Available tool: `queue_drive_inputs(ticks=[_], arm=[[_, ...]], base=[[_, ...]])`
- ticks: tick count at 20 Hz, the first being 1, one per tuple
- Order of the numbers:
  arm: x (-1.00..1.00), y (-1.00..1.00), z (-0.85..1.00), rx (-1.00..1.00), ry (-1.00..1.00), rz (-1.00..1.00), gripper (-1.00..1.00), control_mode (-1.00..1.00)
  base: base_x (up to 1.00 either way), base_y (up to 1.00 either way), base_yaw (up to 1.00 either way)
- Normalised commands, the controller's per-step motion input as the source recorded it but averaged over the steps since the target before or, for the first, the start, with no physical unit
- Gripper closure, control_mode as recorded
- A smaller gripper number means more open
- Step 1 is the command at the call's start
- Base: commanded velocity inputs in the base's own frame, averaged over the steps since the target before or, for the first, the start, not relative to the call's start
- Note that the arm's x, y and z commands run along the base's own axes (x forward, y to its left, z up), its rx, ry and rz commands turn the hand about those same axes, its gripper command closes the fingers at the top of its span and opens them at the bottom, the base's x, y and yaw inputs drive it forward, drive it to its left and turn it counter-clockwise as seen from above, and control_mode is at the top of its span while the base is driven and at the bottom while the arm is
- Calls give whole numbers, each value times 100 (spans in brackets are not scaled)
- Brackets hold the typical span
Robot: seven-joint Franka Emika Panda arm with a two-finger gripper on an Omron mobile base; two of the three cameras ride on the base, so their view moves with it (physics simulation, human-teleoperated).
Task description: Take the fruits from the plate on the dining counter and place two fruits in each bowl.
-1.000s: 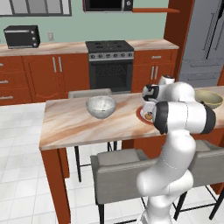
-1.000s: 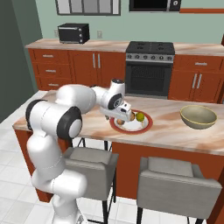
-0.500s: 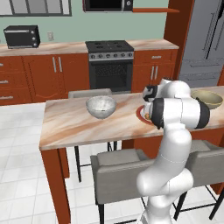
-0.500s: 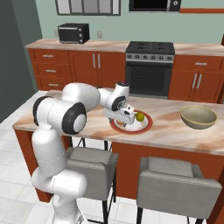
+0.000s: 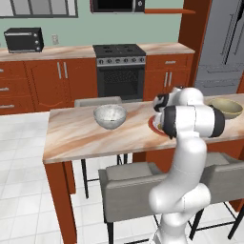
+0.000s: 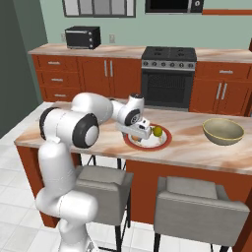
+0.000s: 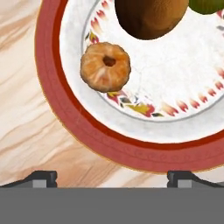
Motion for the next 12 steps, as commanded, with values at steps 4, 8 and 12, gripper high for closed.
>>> queue_drive_inputs(ticks=[4,8,12], arm=[[44,6,-22,0,0,0,-100,-100],[40,0,-13,0,0,0,-100,-100],[15,0,-20,0,0,0,-100,-100]], base=[[0,0,0],[0,0,0],[0,0,0]])
